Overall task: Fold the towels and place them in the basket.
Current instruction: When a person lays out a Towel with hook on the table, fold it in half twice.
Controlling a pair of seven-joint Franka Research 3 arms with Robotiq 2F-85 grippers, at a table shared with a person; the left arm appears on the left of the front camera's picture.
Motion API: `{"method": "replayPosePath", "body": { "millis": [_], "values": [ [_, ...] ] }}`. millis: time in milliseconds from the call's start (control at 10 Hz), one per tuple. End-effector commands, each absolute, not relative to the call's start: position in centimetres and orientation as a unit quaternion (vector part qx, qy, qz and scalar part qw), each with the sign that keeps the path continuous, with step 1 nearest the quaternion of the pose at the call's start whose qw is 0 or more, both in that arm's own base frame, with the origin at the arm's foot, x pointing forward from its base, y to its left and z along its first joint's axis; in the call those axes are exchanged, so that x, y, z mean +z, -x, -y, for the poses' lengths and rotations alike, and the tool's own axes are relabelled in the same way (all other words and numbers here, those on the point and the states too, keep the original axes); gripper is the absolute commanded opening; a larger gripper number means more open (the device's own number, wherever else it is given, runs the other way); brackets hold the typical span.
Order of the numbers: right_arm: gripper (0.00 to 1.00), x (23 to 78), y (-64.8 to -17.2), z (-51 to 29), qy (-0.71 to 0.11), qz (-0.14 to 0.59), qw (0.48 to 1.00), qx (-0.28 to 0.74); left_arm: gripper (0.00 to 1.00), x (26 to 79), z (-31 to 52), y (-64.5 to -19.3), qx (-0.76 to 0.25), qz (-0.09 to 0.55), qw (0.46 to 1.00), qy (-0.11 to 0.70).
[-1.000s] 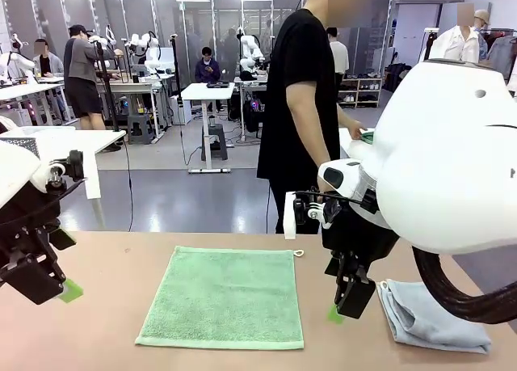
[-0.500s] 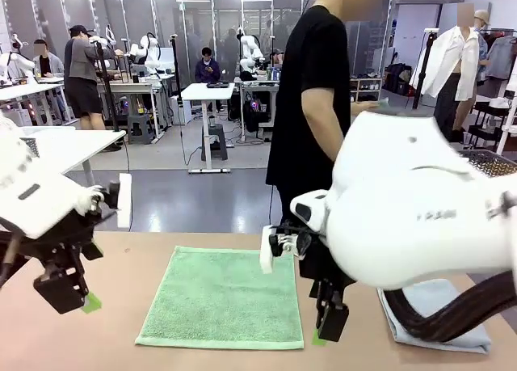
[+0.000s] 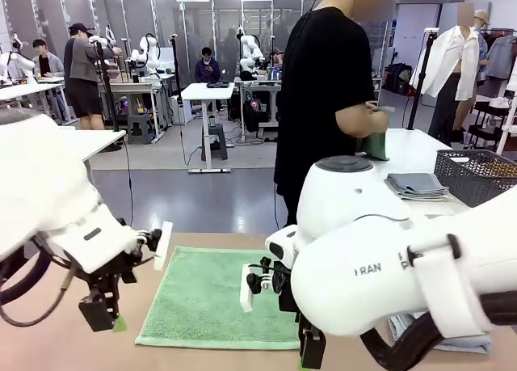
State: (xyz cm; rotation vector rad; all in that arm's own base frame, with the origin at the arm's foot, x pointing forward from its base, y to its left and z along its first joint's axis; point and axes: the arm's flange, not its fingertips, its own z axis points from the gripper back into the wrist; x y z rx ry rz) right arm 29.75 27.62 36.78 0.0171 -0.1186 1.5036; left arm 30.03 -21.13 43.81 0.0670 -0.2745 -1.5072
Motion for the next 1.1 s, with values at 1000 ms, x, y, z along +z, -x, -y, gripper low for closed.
{"method": "replayPosePath", "body": {
  "millis": [1000],
  "values": [
    [0.97, 30.6, -31.8, -27.6, 0.018, 0.061, 0.722, 0.689, 1.00, 30.6, 17.2, -28.6, -0.725, 0.103, 0.681, -0.021]
  ]
}}
